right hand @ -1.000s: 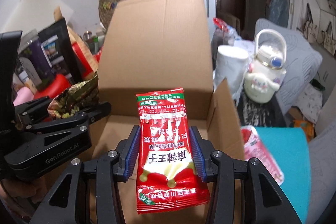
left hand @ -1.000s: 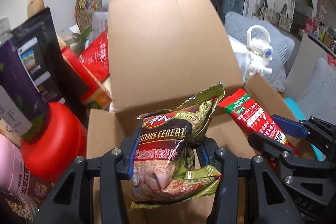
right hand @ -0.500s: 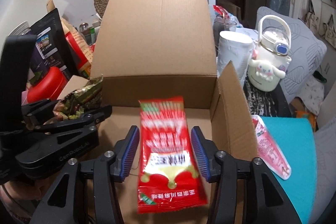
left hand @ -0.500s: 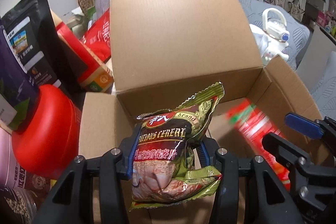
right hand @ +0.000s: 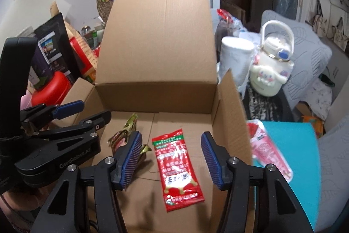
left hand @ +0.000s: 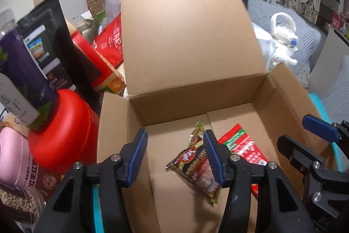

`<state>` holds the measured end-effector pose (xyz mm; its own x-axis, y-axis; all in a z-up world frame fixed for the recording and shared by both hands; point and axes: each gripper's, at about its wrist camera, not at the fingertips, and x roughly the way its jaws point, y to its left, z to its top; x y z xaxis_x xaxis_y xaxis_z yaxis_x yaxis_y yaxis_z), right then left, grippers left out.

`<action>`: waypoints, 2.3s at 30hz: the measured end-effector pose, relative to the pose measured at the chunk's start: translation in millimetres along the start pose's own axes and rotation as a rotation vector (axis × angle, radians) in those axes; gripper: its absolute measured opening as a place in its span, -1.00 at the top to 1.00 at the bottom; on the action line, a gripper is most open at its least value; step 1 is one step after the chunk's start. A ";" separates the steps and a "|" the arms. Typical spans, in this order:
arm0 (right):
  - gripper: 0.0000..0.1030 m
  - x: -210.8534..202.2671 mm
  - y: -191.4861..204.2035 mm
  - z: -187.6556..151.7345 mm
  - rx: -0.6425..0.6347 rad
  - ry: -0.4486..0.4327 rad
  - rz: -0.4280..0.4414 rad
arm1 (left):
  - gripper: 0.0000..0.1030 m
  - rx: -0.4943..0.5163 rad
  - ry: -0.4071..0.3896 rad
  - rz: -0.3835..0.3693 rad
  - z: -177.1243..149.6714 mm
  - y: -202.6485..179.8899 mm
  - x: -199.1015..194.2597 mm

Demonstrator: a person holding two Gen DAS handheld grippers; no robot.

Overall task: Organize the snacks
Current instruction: 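Open both tools to drop the packets into the cardboard box, then withdraw both tools from the box back toward the remaining snacks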

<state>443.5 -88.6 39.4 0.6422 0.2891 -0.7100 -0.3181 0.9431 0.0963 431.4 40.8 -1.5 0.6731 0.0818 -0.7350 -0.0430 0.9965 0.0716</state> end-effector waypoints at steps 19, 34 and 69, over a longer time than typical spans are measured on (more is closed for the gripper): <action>-0.10 -129.2 21.9 2.8 -0.033 -0.194 -0.056 | -0.02 -0.013 -0.218 -0.029 -7.4 4.7 -136.6; -0.10 -207.3 50.0 -54.2 -0.061 -0.271 -0.075 | -0.03 0.014 -0.307 -0.073 -71.9 7.2 -219.3; -0.10 -202.7 86.4 -220.3 0.028 -0.140 0.019 | -0.03 0.078 -0.140 -0.169 -233.6 32.9 -229.0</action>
<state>132.2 -101.8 37.9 0.7279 0.3254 -0.6035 -0.3133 0.9408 0.1295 103.3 58.7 11.6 0.7621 -0.0943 -0.6405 0.1322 0.9912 0.0115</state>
